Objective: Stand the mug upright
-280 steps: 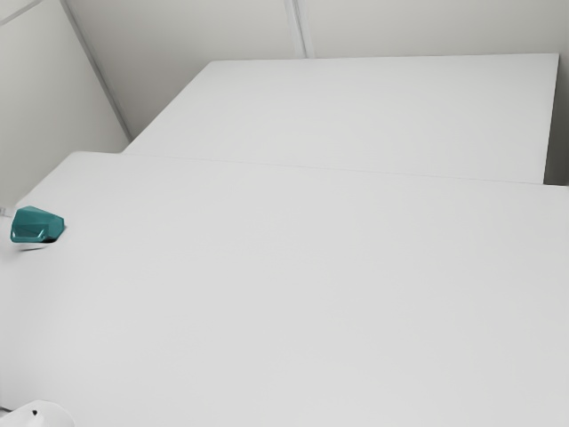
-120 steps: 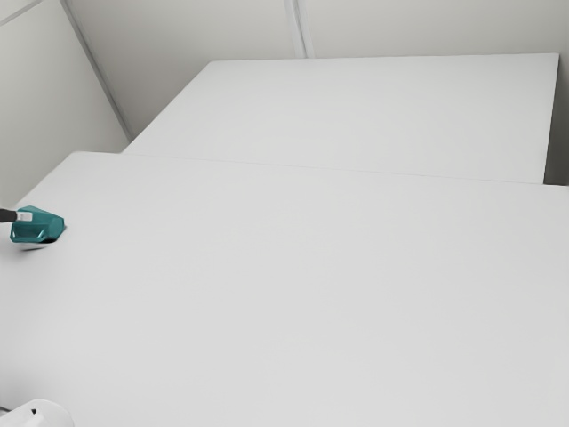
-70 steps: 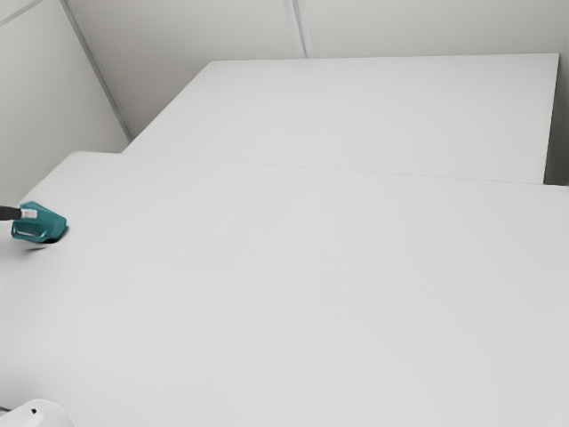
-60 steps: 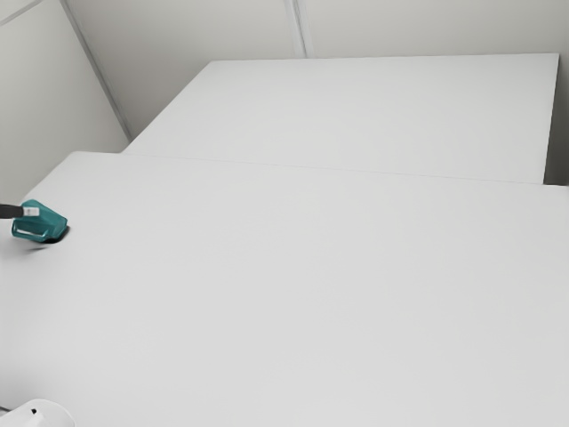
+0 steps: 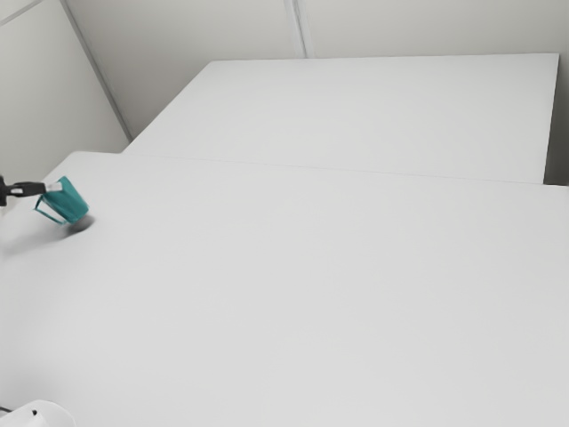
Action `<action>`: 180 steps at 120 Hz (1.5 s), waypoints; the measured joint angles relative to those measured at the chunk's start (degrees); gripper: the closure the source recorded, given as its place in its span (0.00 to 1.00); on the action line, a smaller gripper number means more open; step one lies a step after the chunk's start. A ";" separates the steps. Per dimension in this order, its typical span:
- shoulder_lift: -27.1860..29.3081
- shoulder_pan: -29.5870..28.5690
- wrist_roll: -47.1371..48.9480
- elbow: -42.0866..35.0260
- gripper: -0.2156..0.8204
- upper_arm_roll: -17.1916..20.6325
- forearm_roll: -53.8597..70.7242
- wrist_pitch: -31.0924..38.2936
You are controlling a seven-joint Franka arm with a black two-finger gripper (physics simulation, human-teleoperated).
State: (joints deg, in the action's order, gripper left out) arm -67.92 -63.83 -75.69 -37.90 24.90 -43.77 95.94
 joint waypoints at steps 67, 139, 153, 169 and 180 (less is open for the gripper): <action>11.57 2.00 0.51 -13.70 0.97 7.72 6.83 0.61; 24.26 -11.06 -1.99 -44.61 0.97 25.40 12.54 8.61; 25.60 -13.81 -3.01 -48.79 0.97 27.87 12.66 9.20; 26.49 -15.87 -4.32 -52.91 0.97 29.56 12.78 9.51; 26.61 -16.89 -5.19 -55.31 0.97 30.65 12.85 9.74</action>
State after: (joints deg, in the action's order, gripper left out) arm -41.31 -80.72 -80.88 -93.21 55.56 -30.92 105.68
